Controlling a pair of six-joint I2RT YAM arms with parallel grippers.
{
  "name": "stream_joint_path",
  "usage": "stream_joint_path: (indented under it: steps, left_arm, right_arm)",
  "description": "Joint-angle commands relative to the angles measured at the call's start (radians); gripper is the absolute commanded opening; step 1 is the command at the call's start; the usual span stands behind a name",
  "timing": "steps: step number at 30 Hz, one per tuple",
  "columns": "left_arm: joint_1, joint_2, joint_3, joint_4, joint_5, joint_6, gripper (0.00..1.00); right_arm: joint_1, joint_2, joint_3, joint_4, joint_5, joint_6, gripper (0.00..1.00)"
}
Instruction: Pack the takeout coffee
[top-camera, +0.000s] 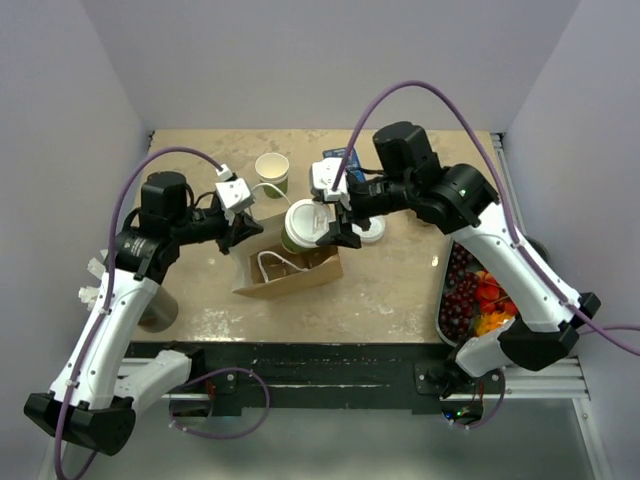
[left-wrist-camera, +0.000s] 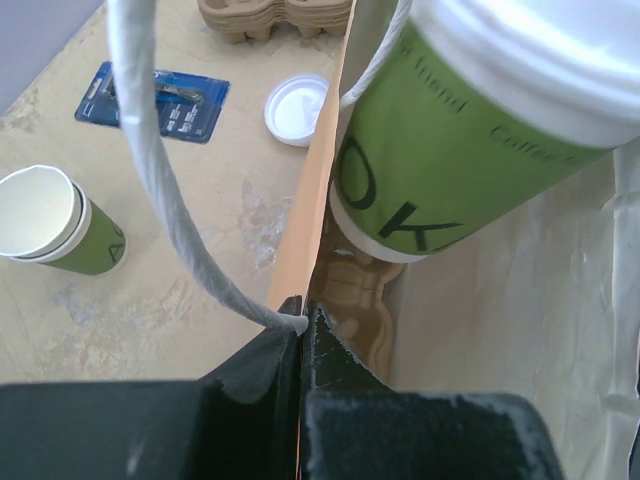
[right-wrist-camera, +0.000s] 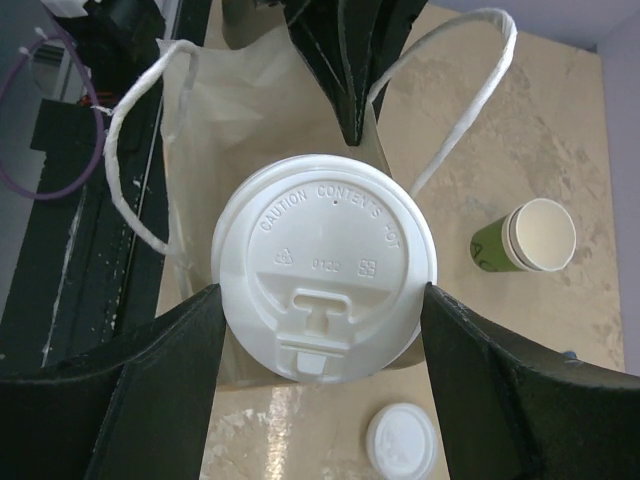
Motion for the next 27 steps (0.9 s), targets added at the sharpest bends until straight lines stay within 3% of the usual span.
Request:
stream_joint_path:
  steps: [1,12,23,27]
  left_arm:
    - [0.002,-0.040,-0.010,0.079,-0.016,-0.035,0.00]
    - [0.002,-0.016,0.056,0.045,-0.107,0.148,0.00]
    - [0.000,-0.080,-0.084,0.183,-0.093,-0.018,0.00]
    - [-0.002,-0.121,-0.122,0.185,-0.064,0.007,0.00]
  right_arm:
    - [0.051,0.022,0.027,0.005,0.143,-0.022,0.00]
    - [0.125,0.160,0.090,0.026,0.281,-0.090,0.00]
    - [0.200,0.034,-0.261,0.169,0.364,-0.269,0.00]
    - [0.237,-0.001,-0.352,0.212,0.418,-0.302,0.00]
